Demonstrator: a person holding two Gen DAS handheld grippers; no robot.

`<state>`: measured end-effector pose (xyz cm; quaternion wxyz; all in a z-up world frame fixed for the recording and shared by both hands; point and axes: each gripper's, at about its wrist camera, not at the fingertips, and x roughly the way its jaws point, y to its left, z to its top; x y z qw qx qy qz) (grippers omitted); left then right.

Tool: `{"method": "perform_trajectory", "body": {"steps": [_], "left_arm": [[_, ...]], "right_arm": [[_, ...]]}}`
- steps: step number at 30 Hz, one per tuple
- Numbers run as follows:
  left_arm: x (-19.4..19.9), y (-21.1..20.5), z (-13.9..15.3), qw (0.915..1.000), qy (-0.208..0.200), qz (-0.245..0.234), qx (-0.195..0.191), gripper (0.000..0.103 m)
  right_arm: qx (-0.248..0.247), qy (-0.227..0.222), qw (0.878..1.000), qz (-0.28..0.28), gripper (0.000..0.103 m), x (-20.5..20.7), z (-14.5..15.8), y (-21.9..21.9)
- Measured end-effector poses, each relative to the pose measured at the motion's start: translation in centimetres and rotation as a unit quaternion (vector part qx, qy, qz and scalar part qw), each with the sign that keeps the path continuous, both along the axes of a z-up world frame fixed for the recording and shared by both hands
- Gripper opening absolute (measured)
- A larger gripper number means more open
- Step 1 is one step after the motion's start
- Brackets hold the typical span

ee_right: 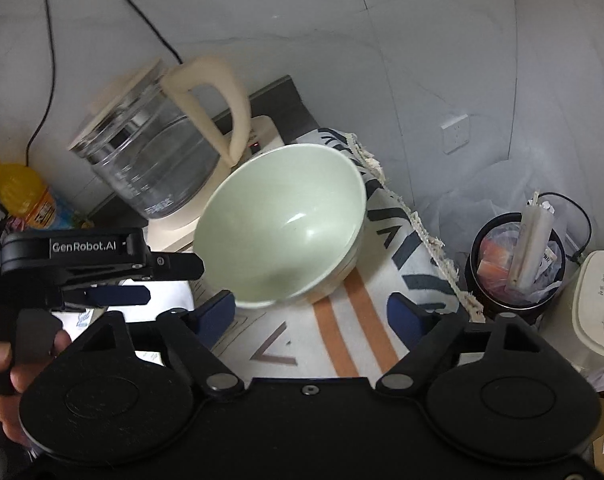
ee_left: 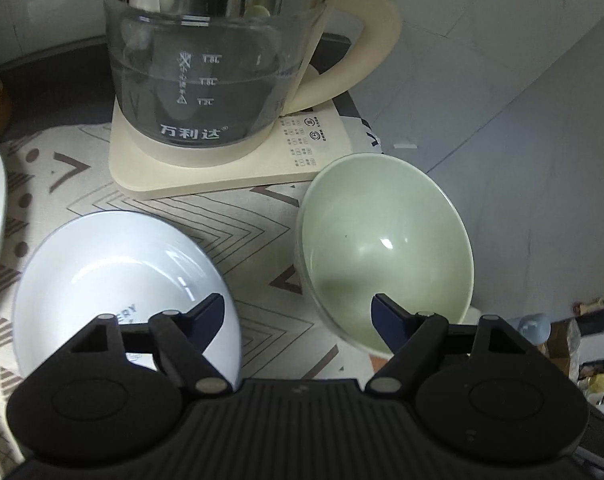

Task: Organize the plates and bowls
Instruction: 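Grasp the smaller pale green bowl's rim with the right gripper, then carry the smaller green bowl with the right gripper to the bowl stack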

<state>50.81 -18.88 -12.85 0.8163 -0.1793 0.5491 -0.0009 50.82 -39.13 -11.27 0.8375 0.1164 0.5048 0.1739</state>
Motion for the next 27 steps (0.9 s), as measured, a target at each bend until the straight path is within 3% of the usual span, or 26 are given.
{"method": "perform_trajectory", "body": {"steps": [4,9,15,21,27], "left_arm": [[1.0,0.0,-1.1,0.9998,0.006,0.015,-0.008,0.058],[2.0,0.3,-2.9,0.9989,0.023,0.037,-0.018,0.037],[2.6,-0.2,-4.3,0.9981,0.031,0.04,-0.034,0.015],[2.5,-0.6,-4.3,0.9982,0.034,0.04,-0.029,0.013],[1.9,-0.5,-3.0,0.9994,0.01,0.023,-0.023,0.013]], "right_arm": [[0.008,0.008,1.0,-0.007,0.067,1.3,-0.9,0.0],[0.018,0.024,0.999,-0.014,0.047,3.0,-2.5,0.5],[0.005,0.034,0.999,-0.02,0.035,4.2,-4.1,1.5],[-0.006,0.032,0.999,-0.016,0.029,5.0,-5.2,1.8],[-0.015,0.029,0.999,-0.019,0.025,4.6,-4.9,1.9]]}}
